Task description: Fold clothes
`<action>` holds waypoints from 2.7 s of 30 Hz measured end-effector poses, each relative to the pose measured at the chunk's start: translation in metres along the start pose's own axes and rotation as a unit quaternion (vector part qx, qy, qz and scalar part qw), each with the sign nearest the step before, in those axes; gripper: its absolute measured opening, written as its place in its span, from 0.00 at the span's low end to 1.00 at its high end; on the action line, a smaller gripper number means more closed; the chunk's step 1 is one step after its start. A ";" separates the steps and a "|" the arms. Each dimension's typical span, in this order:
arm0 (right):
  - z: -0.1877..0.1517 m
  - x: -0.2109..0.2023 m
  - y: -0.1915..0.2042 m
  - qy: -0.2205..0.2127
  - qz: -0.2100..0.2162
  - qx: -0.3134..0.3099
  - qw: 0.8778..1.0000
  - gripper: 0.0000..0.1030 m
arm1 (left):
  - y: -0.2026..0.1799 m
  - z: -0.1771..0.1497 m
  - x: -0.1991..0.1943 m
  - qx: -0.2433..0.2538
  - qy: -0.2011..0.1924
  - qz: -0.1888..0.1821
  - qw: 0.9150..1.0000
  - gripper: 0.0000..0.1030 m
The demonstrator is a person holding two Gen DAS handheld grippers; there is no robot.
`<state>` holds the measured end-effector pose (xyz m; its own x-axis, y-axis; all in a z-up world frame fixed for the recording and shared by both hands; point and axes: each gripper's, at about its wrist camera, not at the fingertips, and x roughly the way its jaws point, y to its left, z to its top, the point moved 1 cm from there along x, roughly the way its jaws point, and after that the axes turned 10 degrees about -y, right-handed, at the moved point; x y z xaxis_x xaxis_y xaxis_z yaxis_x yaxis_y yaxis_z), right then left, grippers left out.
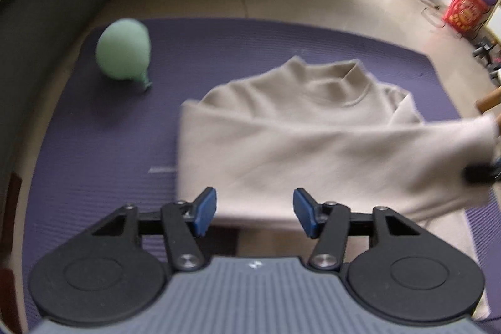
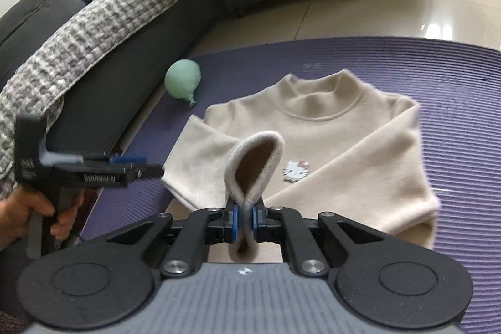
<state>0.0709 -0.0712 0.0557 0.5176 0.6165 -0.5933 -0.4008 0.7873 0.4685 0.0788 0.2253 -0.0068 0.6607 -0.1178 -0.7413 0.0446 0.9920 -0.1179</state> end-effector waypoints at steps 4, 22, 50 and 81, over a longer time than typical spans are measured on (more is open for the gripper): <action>0.011 -0.016 -0.009 -0.011 -0.014 0.005 1.000 0.07 | 0.001 -0.015 0.014 0.020 0.019 0.018 0.999 0.57; -0.016 -0.077 -0.034 0.035 -0.084 -0.013 0.996 0.07 | -0.017 -0.031 0.062 0.058 -0.011 0.117 0.991 0.58; -0.116 -0.040 -0.088 0.146 -0.104 0.063 0.982 0.26 | -0.033 -0.034 0.062 0.099 -0.044 0.157 0.982 0.60; 0.035 0.102 -0.027 0.076 0.045 -0.082 0.993 0.40 | 0.010 -0.018 0.061 -0.255 0.059 0.012 0.965 0.45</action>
<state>0.1605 -0.0297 0.0058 0.3584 0.6680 -0.6521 -0.5647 0.7114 0.4184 0.1058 0.2269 -0.0655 0.5664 -0.1295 -0.8139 -0.3635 0.8471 -0.3877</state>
